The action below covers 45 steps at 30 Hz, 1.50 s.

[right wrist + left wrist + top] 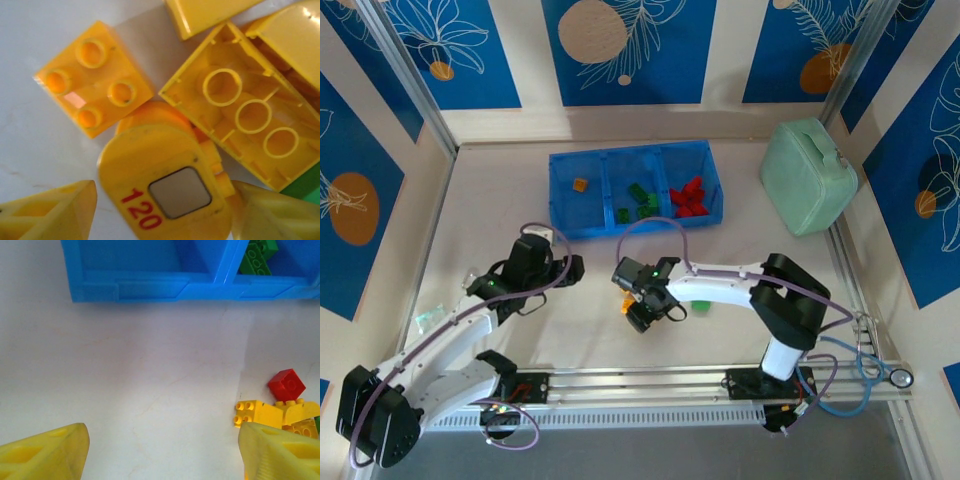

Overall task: Sort the legos into containers by color
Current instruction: Pick up the lego from the bottom-center of the table, then place the lego in the container.

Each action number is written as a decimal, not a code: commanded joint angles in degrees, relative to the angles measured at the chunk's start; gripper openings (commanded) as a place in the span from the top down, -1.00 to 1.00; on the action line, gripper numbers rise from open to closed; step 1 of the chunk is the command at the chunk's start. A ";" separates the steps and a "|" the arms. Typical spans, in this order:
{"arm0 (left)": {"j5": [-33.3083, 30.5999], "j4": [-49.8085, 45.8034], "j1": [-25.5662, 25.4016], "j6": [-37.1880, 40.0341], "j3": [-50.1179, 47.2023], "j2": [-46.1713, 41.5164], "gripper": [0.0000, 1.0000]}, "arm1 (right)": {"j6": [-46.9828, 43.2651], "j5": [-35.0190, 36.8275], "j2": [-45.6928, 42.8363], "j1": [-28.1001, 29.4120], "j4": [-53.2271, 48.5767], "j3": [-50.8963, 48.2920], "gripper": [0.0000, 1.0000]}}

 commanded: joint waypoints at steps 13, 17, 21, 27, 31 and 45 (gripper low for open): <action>-1.62 -1.58 -0.41 -0.64 -1.69 -1.86 -0.55 | 3.56 6.38 0.96 3.37 -6.77 7.26 0.40; -1.75 -1.79 -0.41 -0.96 -3.33 -3.70 -0.55 | 0.78 6.48 -0.33 2.01 -7.52 12.92 0.40; -1.54 -3.18 -0.44 -2.07 -5.04 -6.96 -0.54 | -2.48 6.20 2.18 -1.67 -8.79 22.17 0.40; -1.92 -6.74 -1.11 -4.26 -8.55 -13.48 -0.54 | -7.11 4.16 10.75 -6.47 -10.59 38.83 0.40; -2.17 -9.33 -1.58 -6.28 -10.75 -17.68 -0.53 | -8.80 2.81 18.98 -9.32 -13.04 51.54 0.40; -1.93 -11.02 -4.20 -7.20 -12.62 -21.28 -0.52 | -11.20 2.95 43.39 -14.20 -20.43 87.53 0.39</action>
